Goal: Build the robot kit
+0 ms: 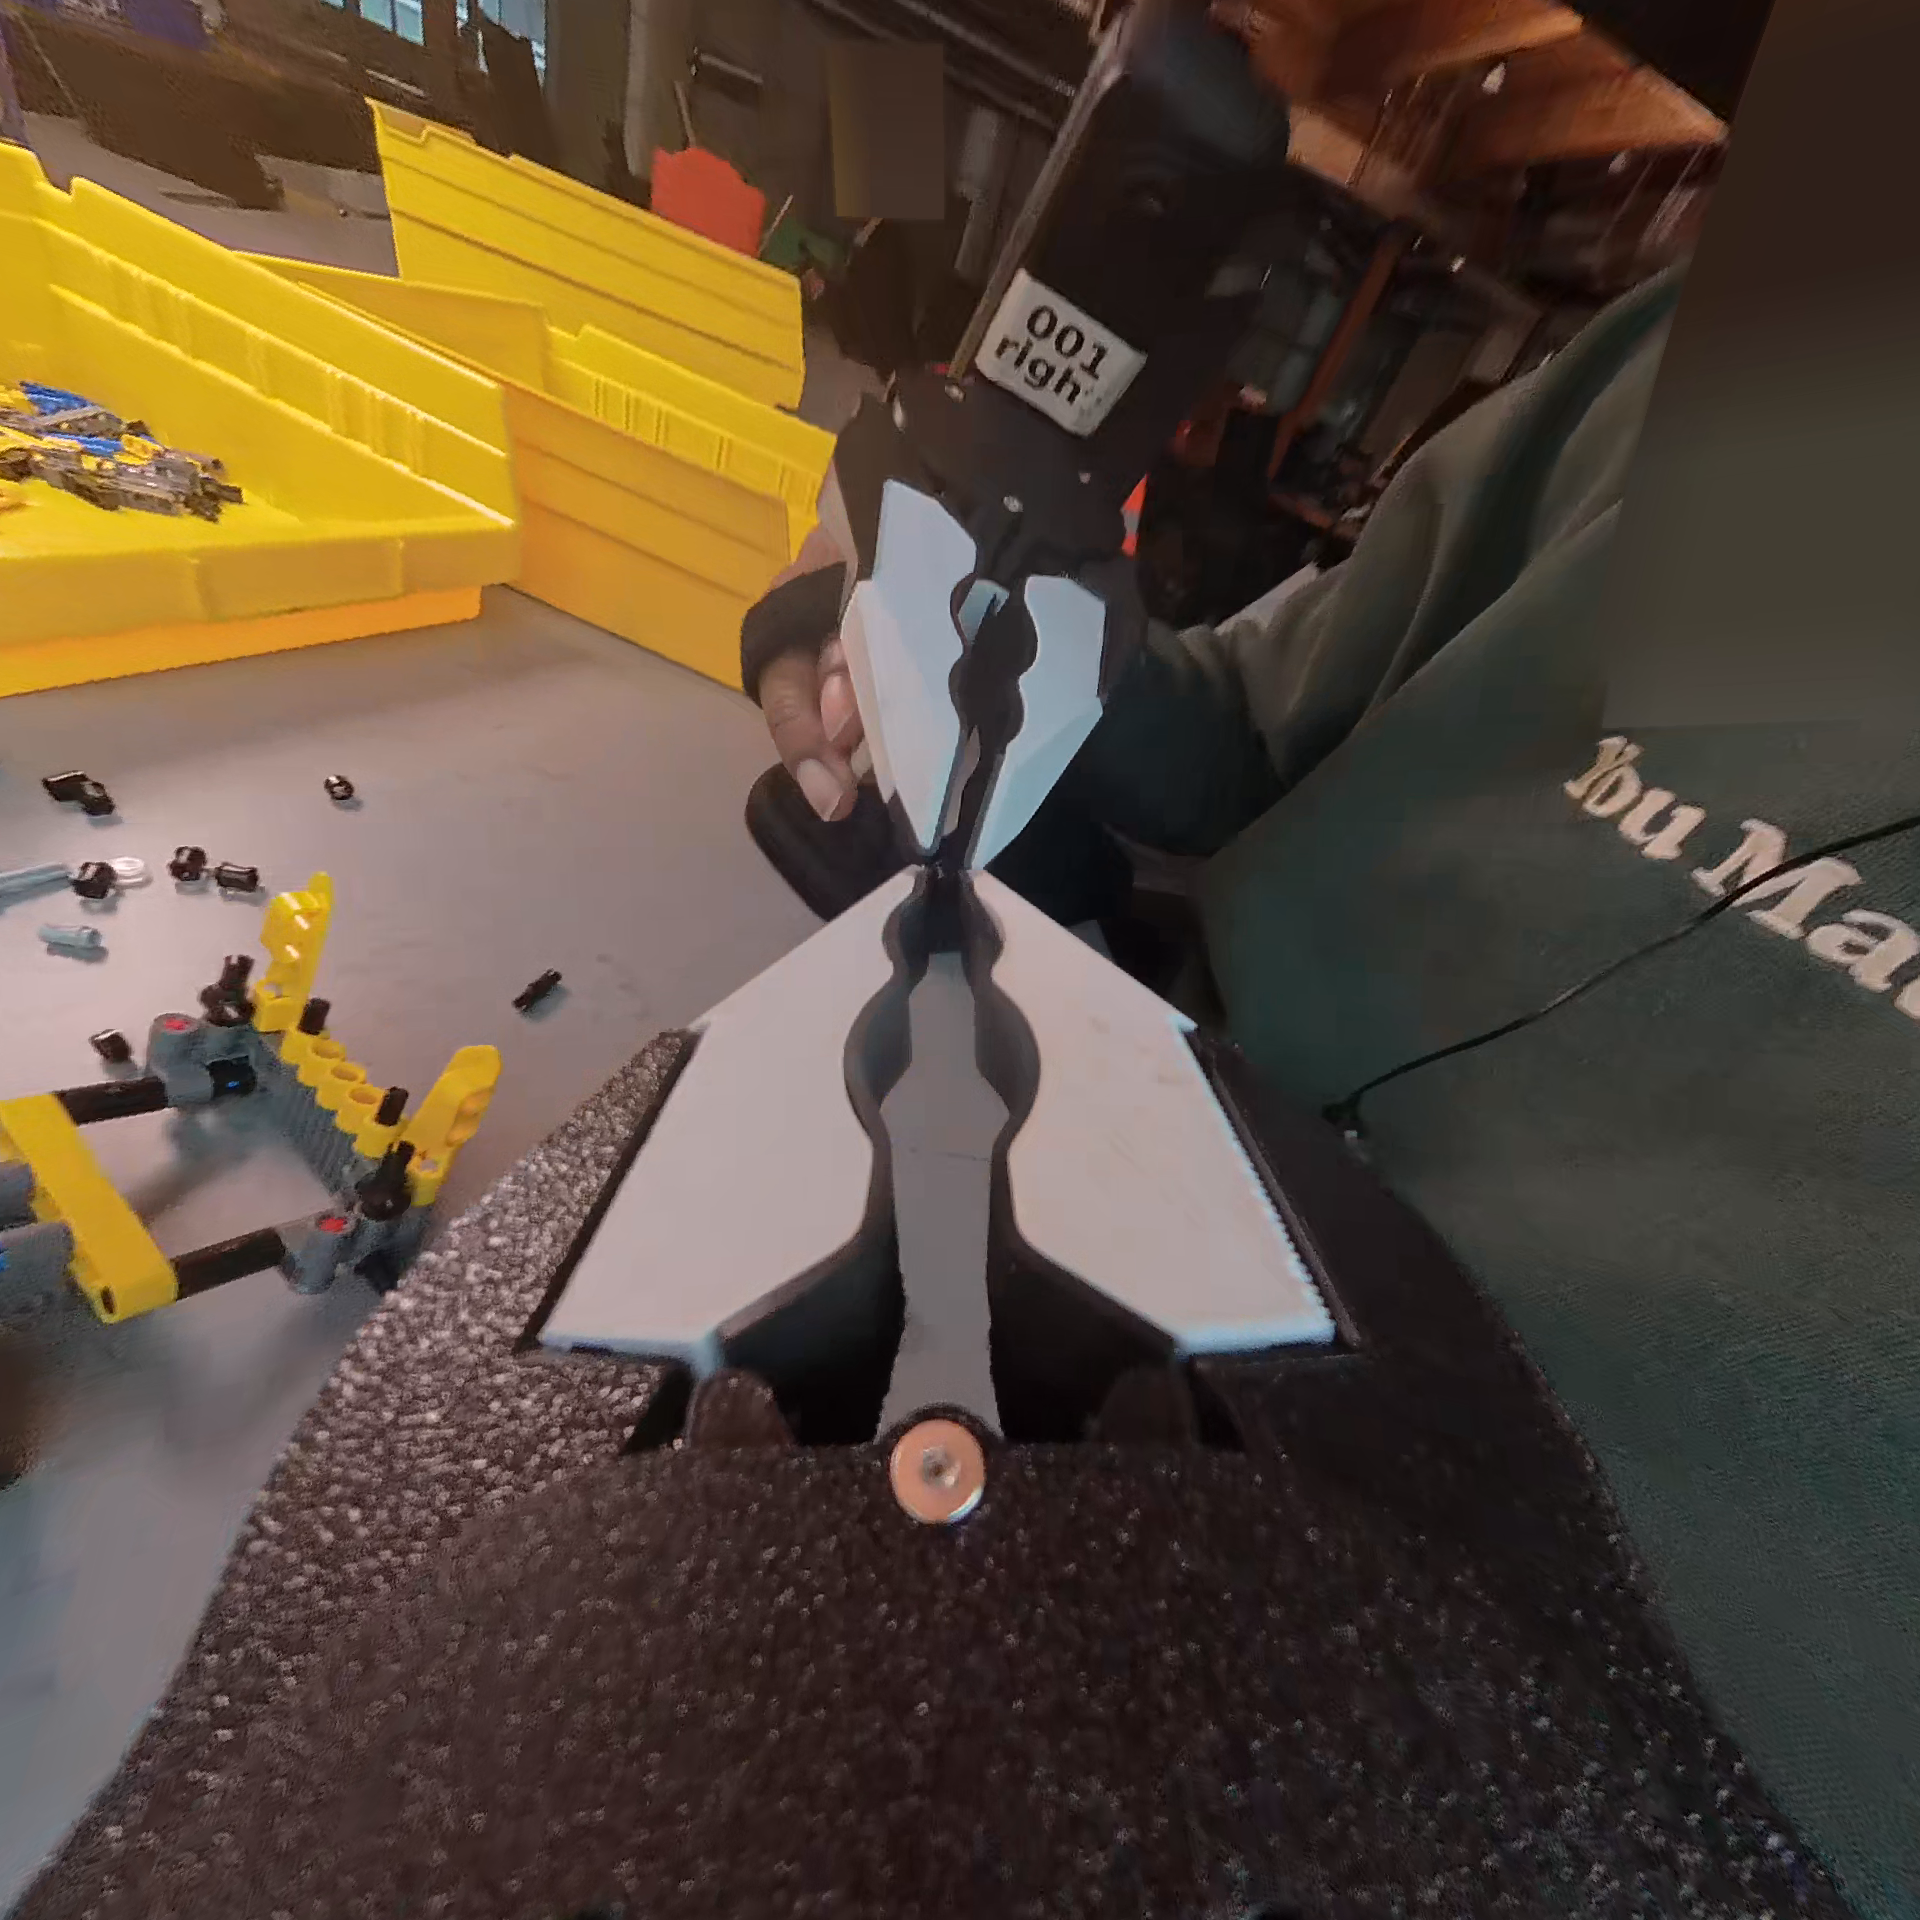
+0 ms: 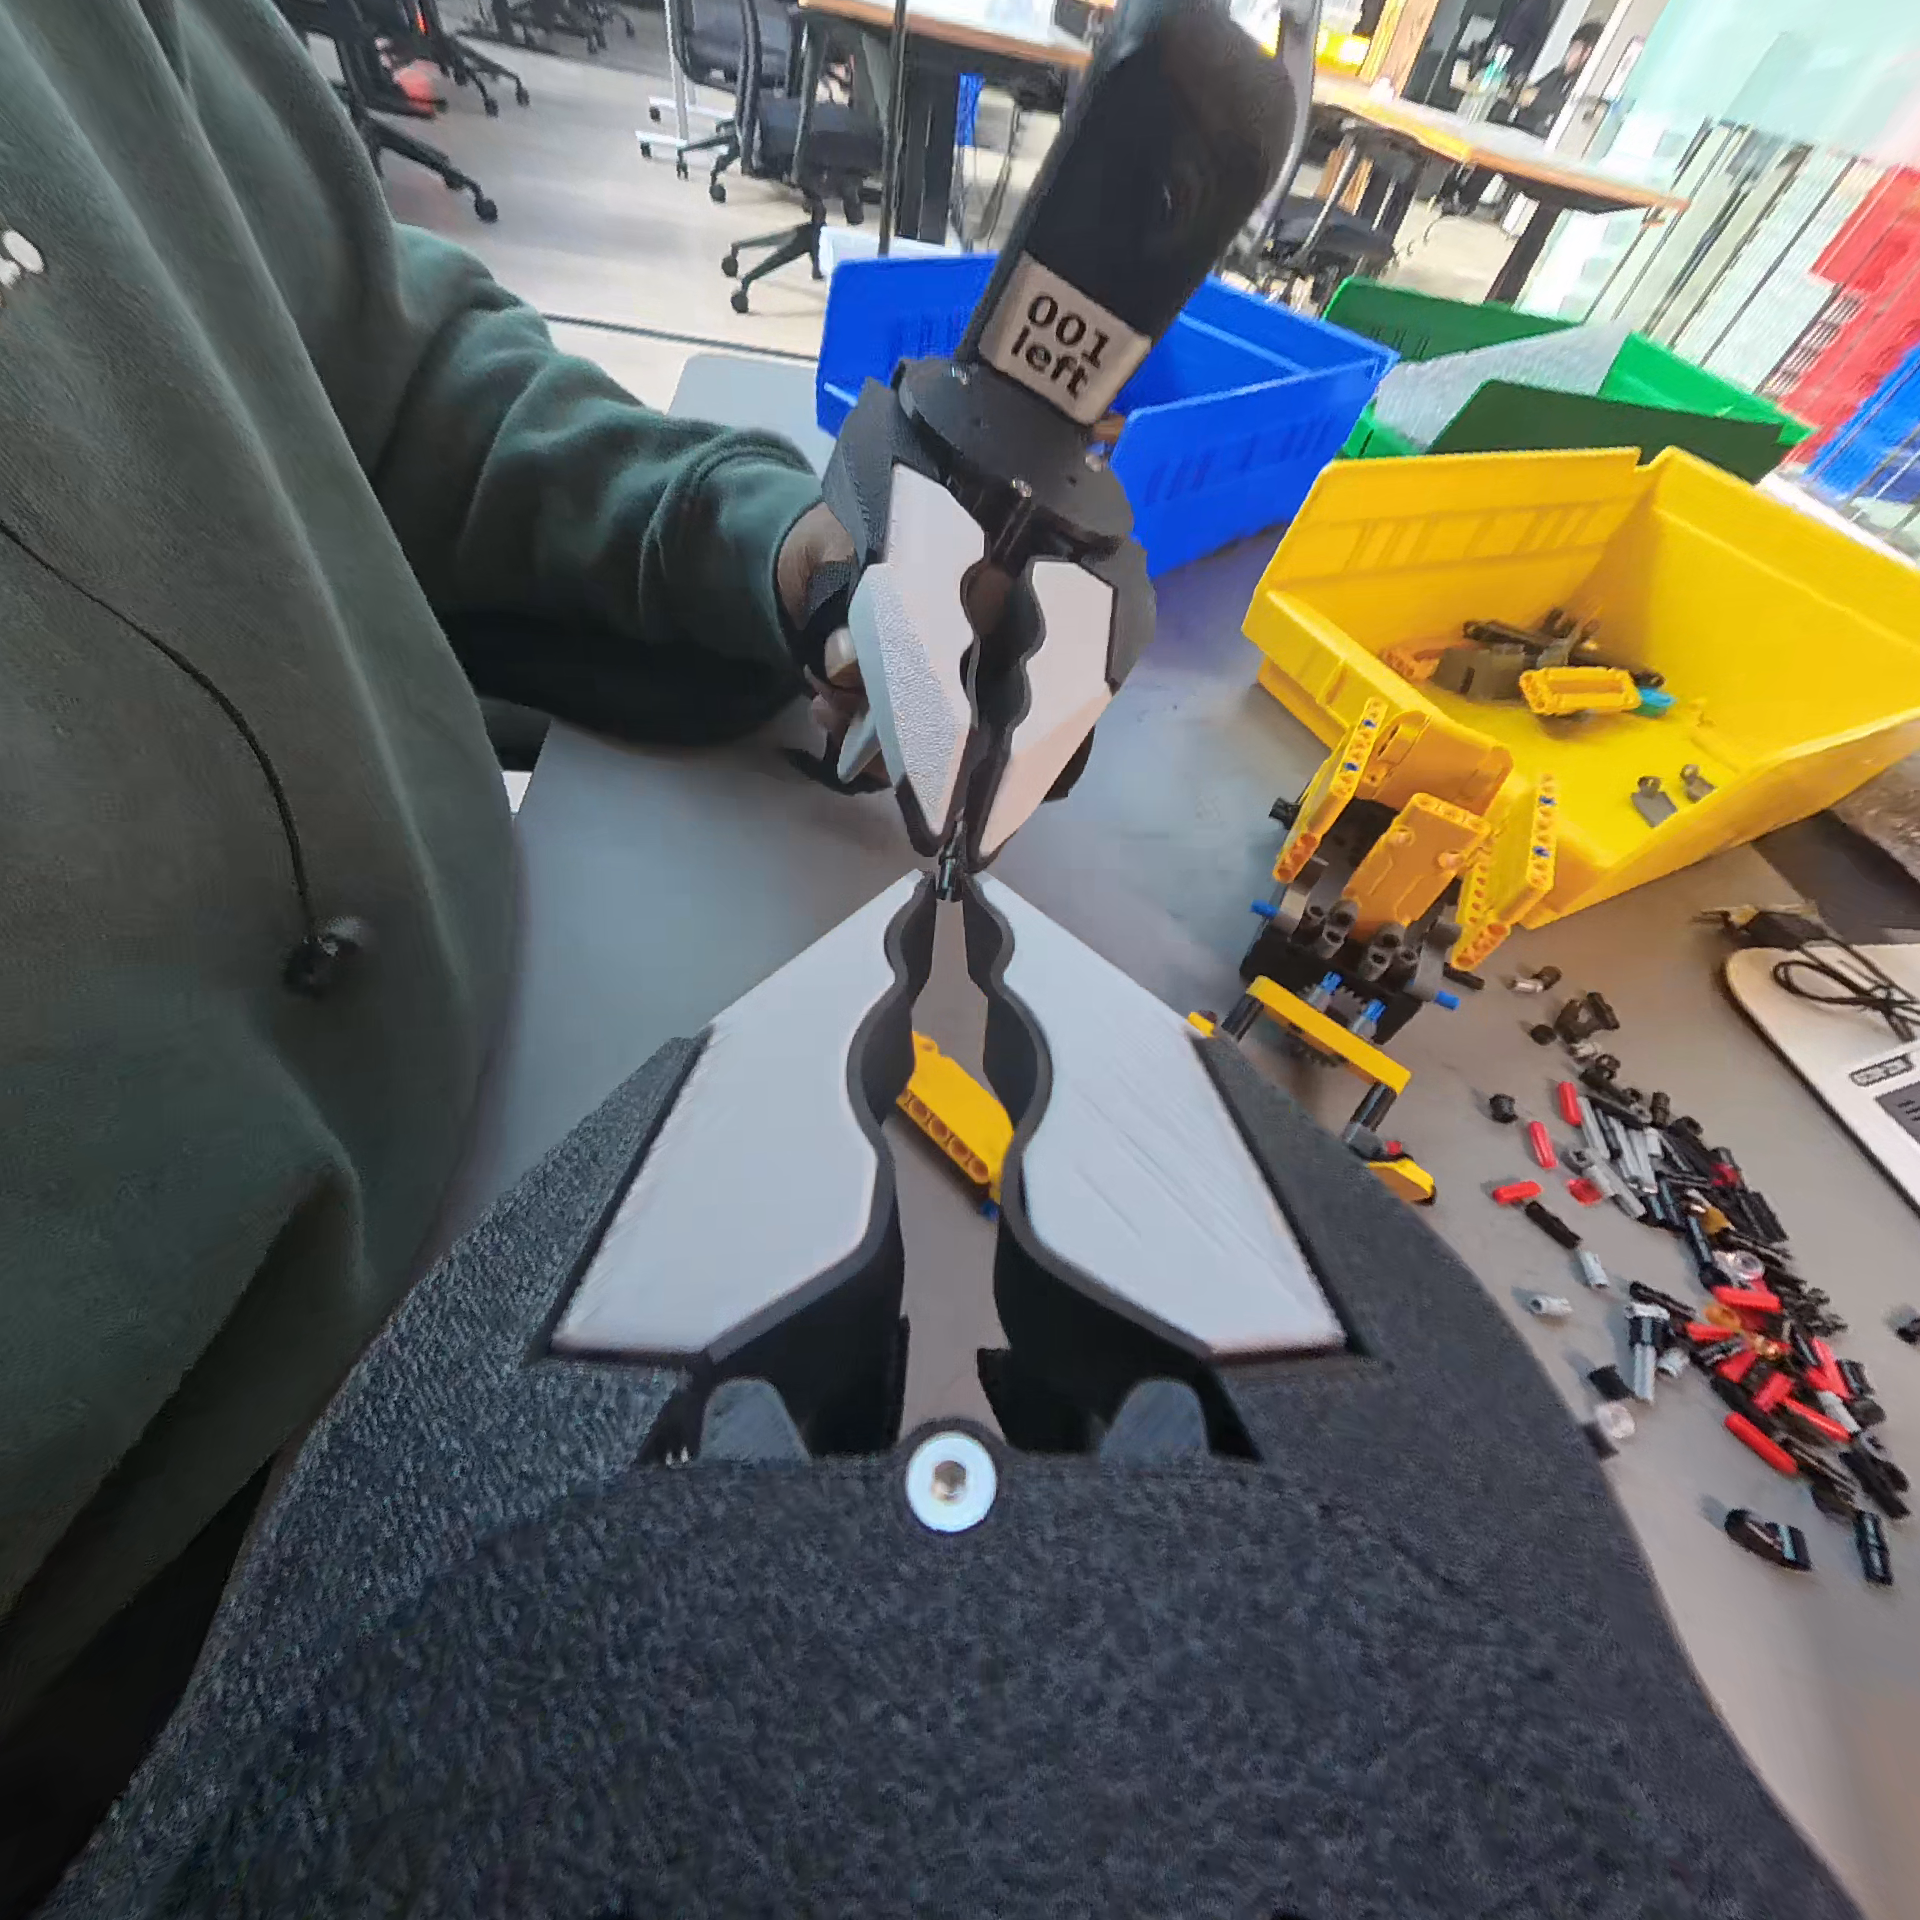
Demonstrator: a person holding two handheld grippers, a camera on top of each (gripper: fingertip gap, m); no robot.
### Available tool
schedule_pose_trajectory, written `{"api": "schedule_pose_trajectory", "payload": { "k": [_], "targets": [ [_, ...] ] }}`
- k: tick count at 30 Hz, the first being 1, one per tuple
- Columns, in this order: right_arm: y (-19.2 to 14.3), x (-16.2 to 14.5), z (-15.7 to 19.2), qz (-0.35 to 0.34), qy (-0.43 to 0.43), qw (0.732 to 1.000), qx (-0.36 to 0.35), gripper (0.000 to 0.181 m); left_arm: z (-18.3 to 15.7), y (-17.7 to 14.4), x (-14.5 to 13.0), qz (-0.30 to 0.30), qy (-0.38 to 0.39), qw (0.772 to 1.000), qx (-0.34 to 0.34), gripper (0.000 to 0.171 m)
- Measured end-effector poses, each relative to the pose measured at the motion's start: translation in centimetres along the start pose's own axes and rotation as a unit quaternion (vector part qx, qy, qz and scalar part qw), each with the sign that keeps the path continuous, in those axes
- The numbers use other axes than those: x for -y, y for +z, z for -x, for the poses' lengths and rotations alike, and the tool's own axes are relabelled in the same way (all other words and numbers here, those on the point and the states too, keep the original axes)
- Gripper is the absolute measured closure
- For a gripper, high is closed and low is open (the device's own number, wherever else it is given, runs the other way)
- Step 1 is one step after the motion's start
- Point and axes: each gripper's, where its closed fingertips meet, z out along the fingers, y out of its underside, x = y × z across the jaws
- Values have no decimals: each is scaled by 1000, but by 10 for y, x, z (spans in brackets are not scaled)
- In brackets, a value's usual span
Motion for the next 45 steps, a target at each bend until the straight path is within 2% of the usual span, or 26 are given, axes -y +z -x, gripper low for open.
{"api": "schedule_pose_trajectory", "payload": {
  "k": [7,15,17,20,23,25,29,33,35,38,45],
  "targets": [
    [0,20,-1,-47,-46,997,-43,176,-8,-4,16,-57,-74,994,-59,168],
    [-1,21,-7,-33,-100,990,-91,178,-1,-4,18,-76,-145,984,-74,168],
    [-1,11,-13,-5,-89,991,-95,178,11,-2,10,-55,-130,990,-28,167],
    [-3,-22,-9,70,-53,994,-67,178,29,-3,-9,20,-47,996,72,161],
    [-6,-67,-6,175,-40,982,-67,178,41,-6,-36,121,31,982,139,151],
    [-4,-80,-4,206,-34,975,-79,178,43,-4,-53,172,38,973,147,144],
    [5,-92,-1,238,-47,966,-95,177,36,6,-74,219,9,967,127,134],
    [11,-97,-1,251,-66,959,-113,177,39,11,-91,270,44,949,156,130],
    [11,-100,-2,259,-74,955,-123,177,43,11,-94,282,70,941,176,131],
    [11,-100,-5,255,-79,954,-136,177,51,9,-93,282,80,934,202,145],
    [10,-91,-9,232,-68,960,-144,178,52,8,-91,271,44,941,198,147]
  ]
}}
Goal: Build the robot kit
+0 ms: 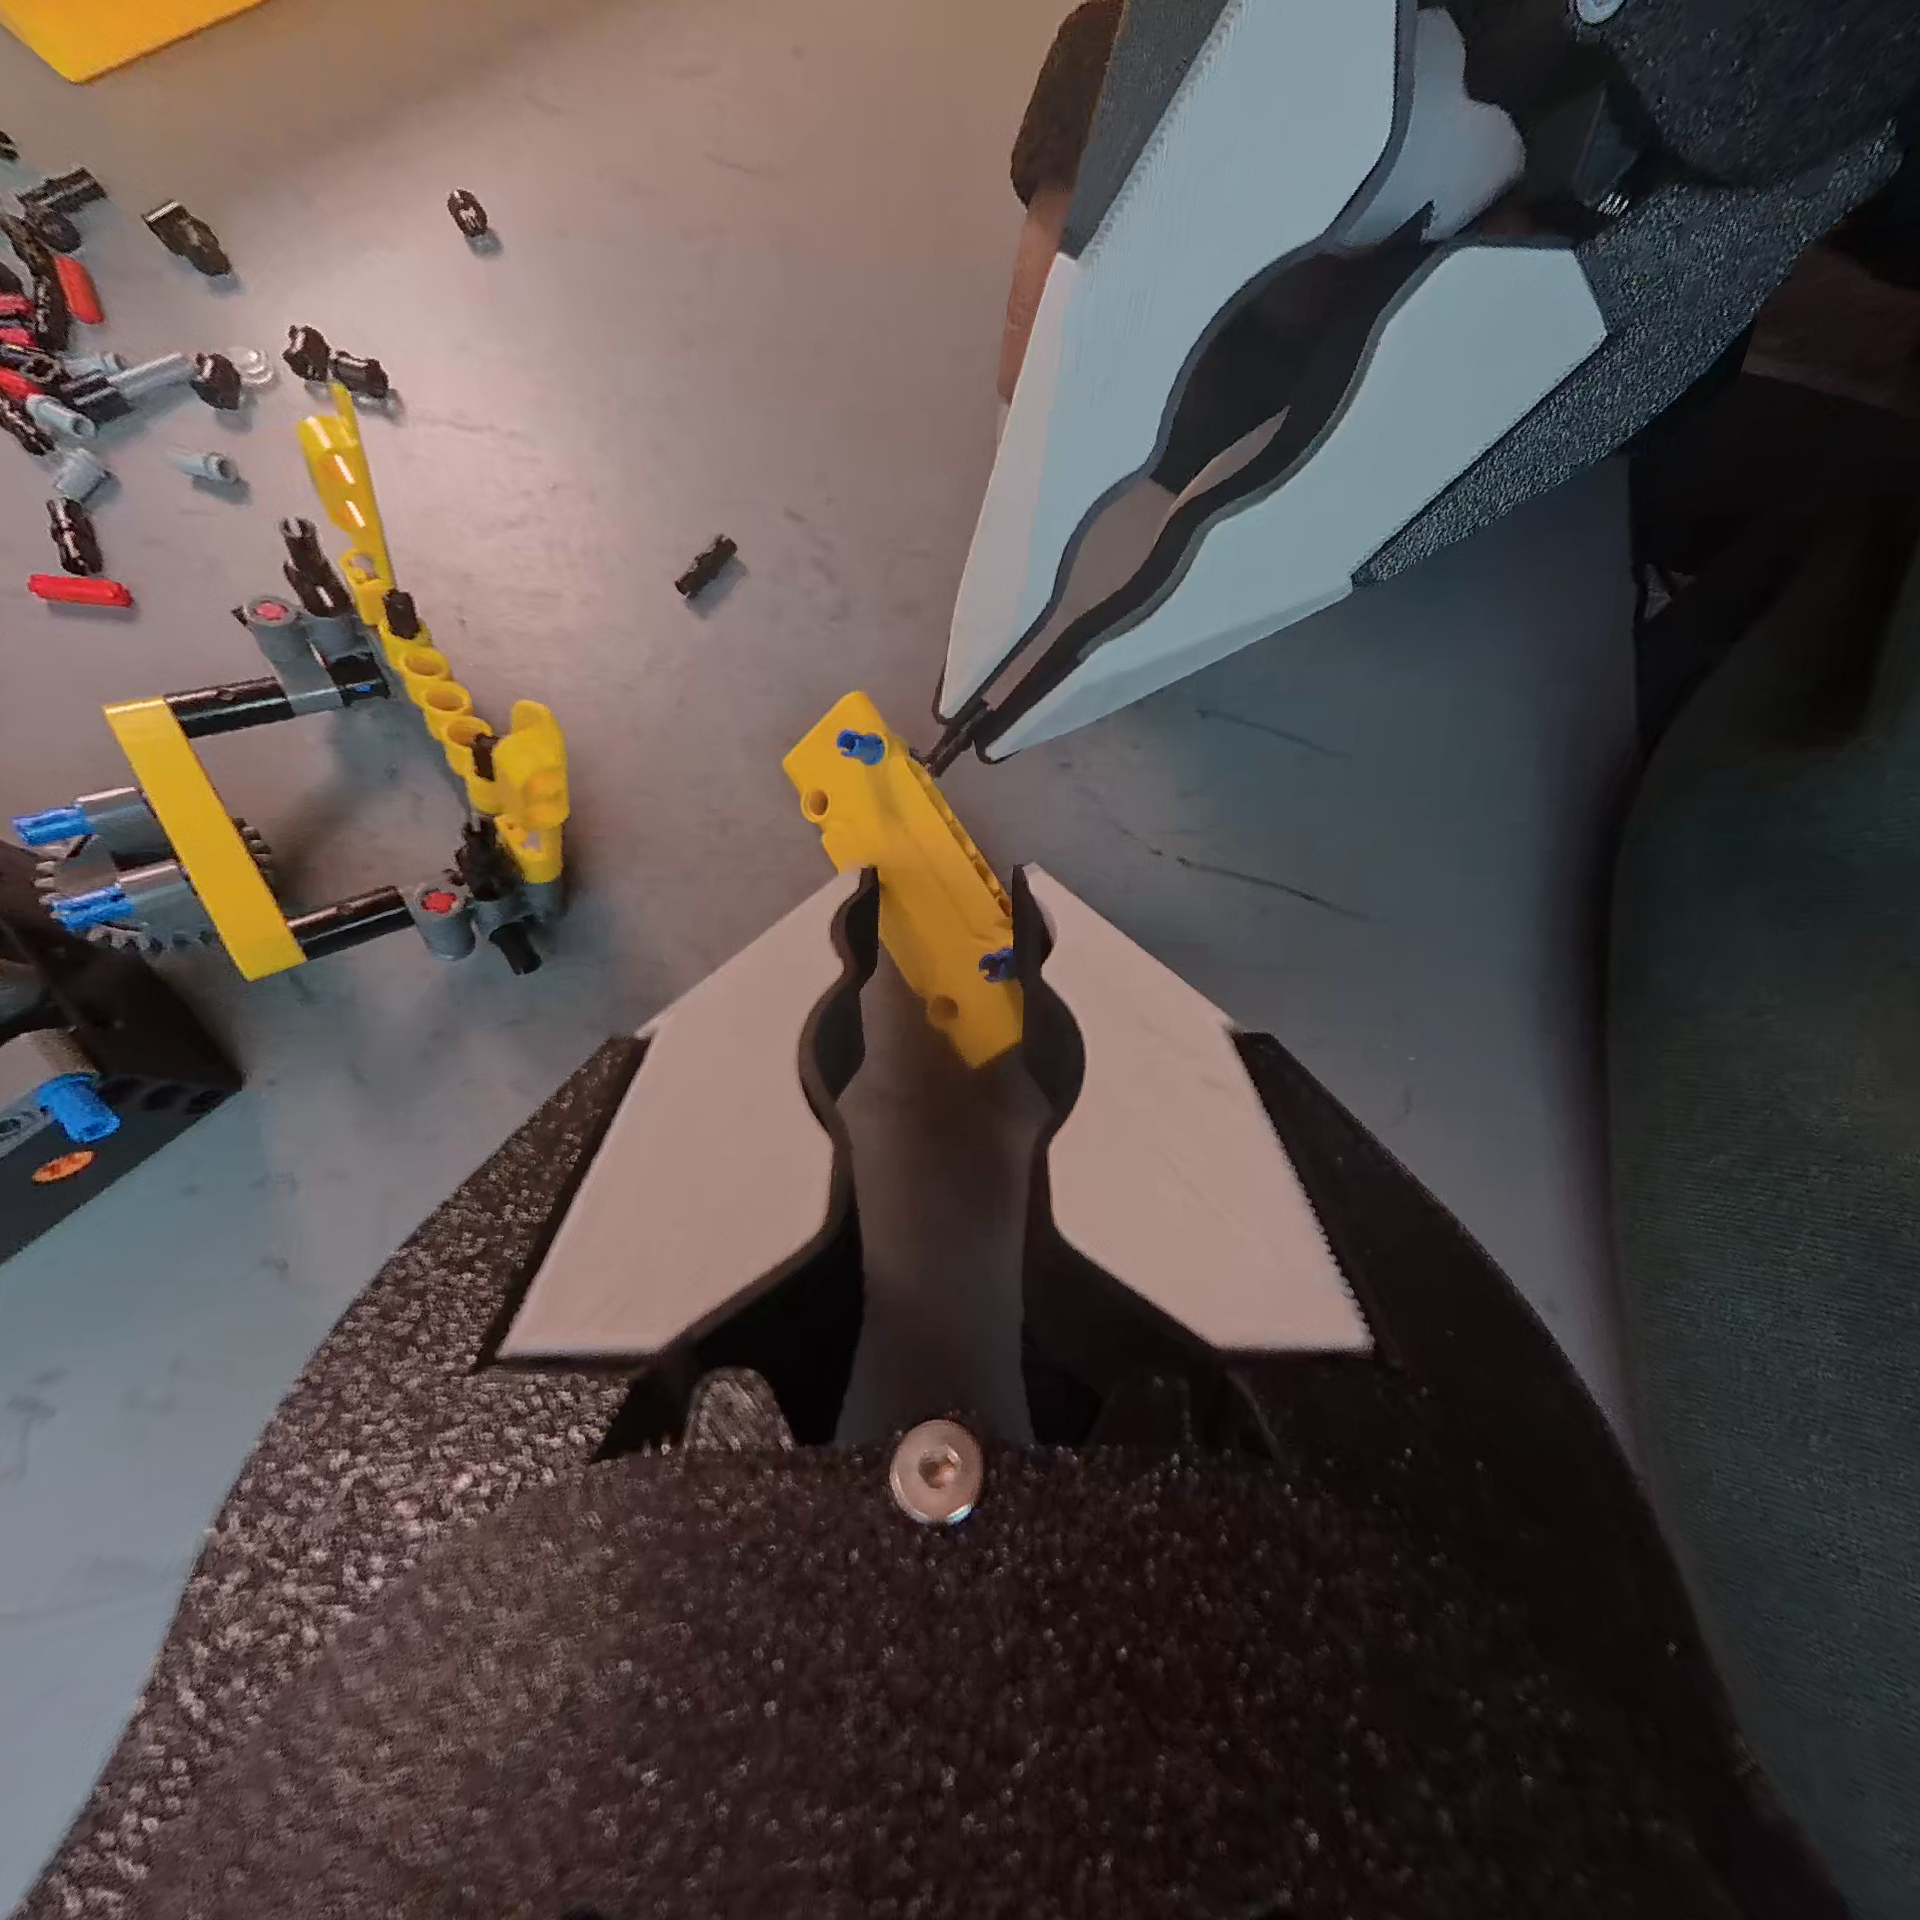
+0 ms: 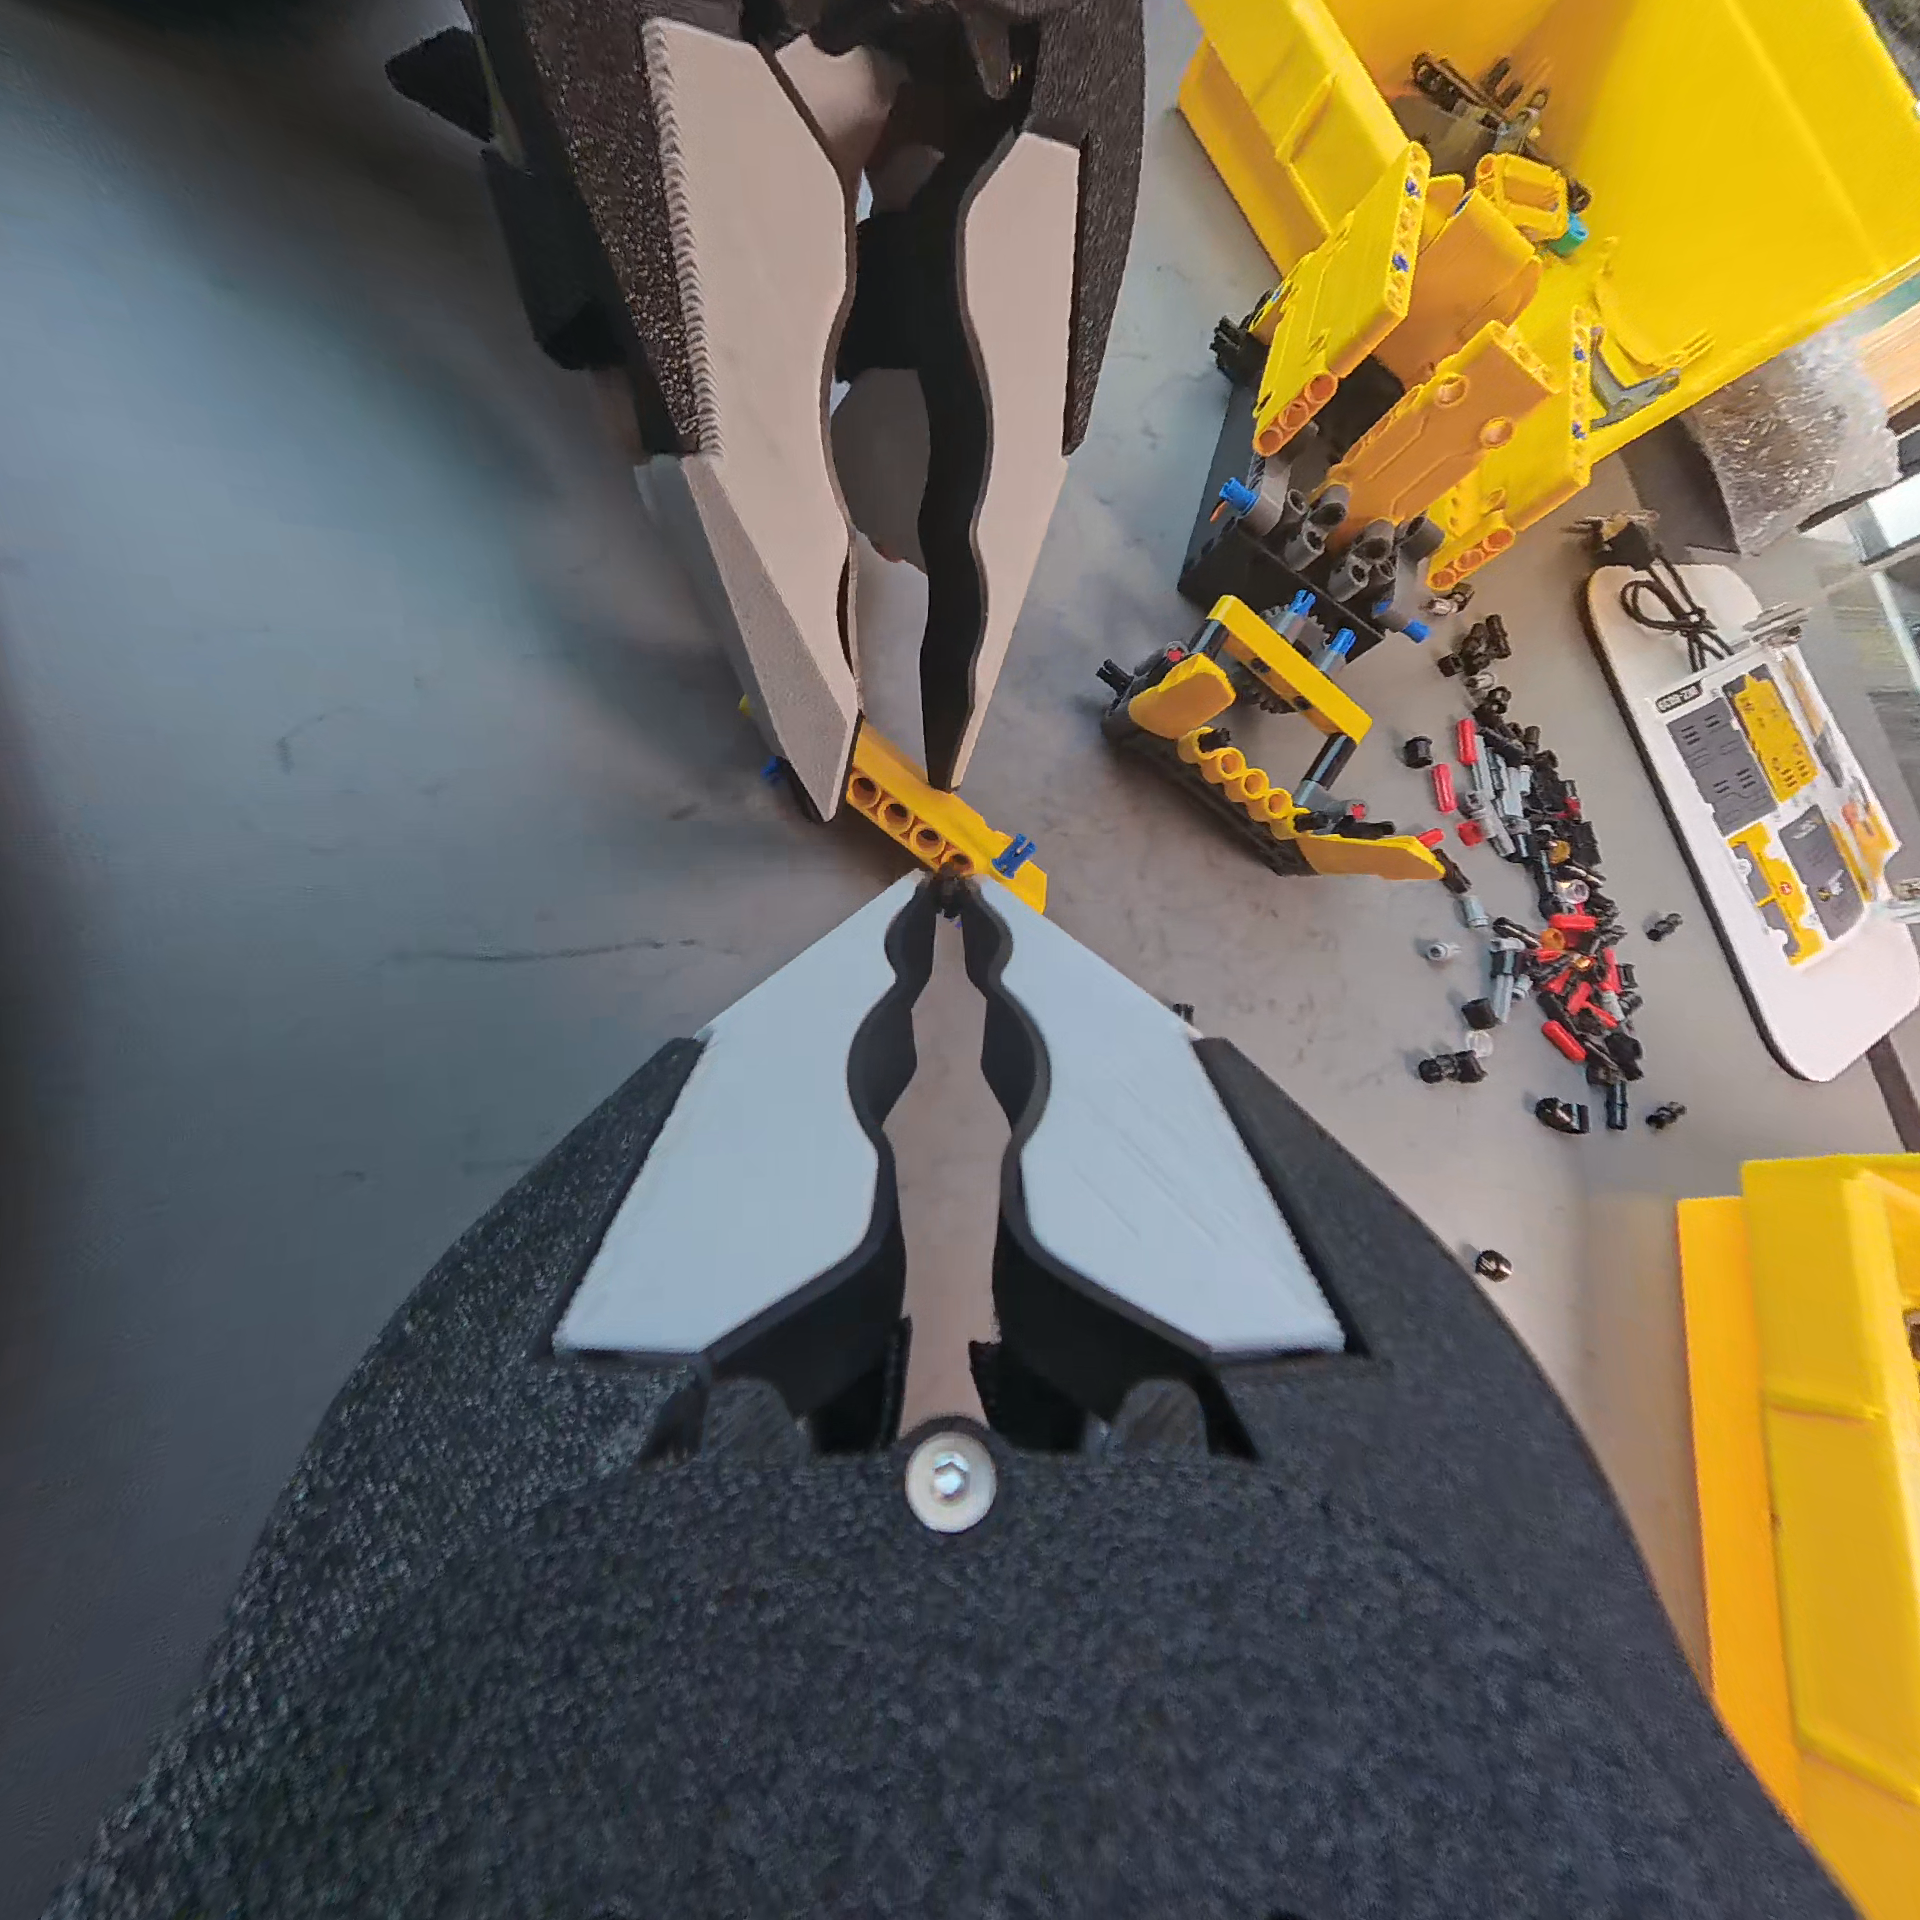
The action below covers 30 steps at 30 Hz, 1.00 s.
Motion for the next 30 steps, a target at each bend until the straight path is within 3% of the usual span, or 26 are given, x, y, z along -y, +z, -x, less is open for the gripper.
{"api": "schedule_pose_trajectory", "payload": {
  "k": [11,30],
  "targets": [
    [3,0,-2,1,9,1000,5,178,1,-1,1,-9,-32,999,-20,149],
    [13,-1,-1,35,49,998,-15,178,5,-2,-2,-7,-26,1000,8,150]
  ]
}}
